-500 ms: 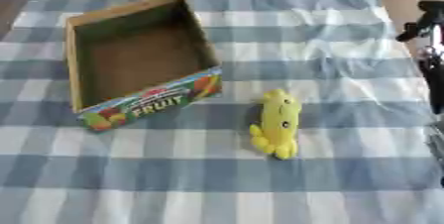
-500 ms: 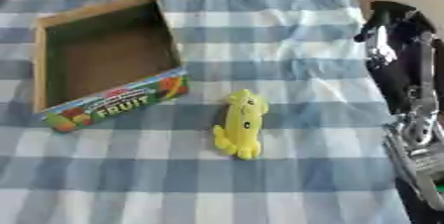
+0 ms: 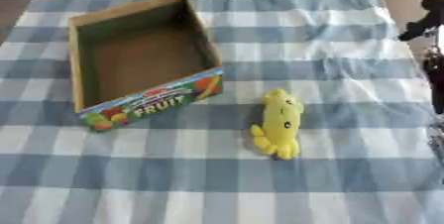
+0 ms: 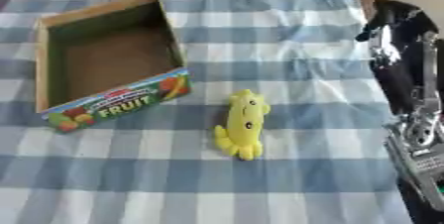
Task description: Pick up objects on the table and place them in the box.
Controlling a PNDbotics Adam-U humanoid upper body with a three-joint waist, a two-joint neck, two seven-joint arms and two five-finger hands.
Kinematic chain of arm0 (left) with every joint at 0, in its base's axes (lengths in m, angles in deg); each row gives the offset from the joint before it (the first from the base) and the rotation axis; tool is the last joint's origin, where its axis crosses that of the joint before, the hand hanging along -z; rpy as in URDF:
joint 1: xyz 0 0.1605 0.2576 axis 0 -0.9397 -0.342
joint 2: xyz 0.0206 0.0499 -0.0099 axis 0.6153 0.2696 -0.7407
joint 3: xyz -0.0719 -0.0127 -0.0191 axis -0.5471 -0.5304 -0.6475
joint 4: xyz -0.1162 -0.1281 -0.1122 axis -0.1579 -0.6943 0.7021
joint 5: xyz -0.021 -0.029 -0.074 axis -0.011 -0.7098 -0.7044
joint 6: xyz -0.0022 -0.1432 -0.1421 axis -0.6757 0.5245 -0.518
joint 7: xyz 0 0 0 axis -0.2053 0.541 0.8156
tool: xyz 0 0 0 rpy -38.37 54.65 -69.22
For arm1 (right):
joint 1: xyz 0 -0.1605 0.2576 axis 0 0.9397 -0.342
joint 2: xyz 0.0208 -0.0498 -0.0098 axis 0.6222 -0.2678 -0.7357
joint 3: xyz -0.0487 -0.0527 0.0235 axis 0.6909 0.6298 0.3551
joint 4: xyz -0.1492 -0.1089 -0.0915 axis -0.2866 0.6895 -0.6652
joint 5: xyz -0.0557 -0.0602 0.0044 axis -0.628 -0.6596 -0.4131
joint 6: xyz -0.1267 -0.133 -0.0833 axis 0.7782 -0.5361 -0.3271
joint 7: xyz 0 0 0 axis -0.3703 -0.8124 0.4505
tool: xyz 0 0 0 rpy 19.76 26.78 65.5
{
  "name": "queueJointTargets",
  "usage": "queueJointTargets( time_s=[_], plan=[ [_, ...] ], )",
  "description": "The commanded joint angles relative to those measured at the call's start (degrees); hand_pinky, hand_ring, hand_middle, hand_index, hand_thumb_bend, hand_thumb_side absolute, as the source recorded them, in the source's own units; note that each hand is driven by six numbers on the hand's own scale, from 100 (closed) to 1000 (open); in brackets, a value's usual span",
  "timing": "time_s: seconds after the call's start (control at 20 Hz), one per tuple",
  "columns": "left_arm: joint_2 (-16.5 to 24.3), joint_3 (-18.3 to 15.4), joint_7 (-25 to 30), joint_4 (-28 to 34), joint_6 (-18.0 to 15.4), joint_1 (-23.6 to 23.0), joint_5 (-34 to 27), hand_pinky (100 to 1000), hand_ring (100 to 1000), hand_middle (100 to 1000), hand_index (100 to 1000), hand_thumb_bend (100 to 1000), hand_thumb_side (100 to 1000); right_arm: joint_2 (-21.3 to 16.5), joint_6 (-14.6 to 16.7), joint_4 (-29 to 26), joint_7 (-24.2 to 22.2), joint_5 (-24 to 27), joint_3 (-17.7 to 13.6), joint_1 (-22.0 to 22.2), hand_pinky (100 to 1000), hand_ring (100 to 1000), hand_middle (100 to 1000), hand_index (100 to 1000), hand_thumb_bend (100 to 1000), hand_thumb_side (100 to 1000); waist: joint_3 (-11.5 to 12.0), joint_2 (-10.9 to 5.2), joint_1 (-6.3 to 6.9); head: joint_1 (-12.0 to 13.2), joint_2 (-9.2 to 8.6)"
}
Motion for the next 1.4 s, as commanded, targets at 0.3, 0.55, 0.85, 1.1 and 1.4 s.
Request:
queueJointTargets(
  time_s=[0.3,0.55,0.85,1.1,1.4],
  plan=[
    [1.12,0.21,0.50,1.15,-0.10,0.38,-0.08,636,664,652,876,100,695,-13.97,-0.86,-1.17,-4.70,-17.74,3.83,-2.42,776,603,571,844,209,936,0.48,-1.26,-0.26,0.26,-0.38],
    [1.24,0.40,0.67,1.15,0.02,0.29,-0.14,636,665,653,877,100,695,-21.33,0.68,-1.17,-11.49,-25.39,6.54,-4.04,810,682,658,918,359,893,0.60,-1.27,-0.49,0.32,-0.45],
    [1.34,0.56,0.86,1.15,0.07,0.29,-0.23,636,665,653,877,100,695,-26.87,3.92,-1.17,-18.91,-26.59,8.97,-5.75,842,728,698,949,447,672,0.94,-1.24,-0.58,0.20,-0.63],
    [1.36,0.75,1.06,1.15,0.15,0.31,-0.37,636,666,653,877,100,695,-30.33,5.39,-1.17,-27.04,-26.28,11.23,-7.09,866,767,729,992,547,595,1.21,-1.27,-0.67,-0.09,-0.74],
    [1.36,0.96,1.33,1.15,0.20,0.35,-0.52,636,666,653,877,100,695,-32.74,3.76,-1.17,-35.82,-27.41,13.99,-9.33,891,848,826,1000,652,529,1.67,-1.28,-0.74,-0.27,-0.89]
  ],
)
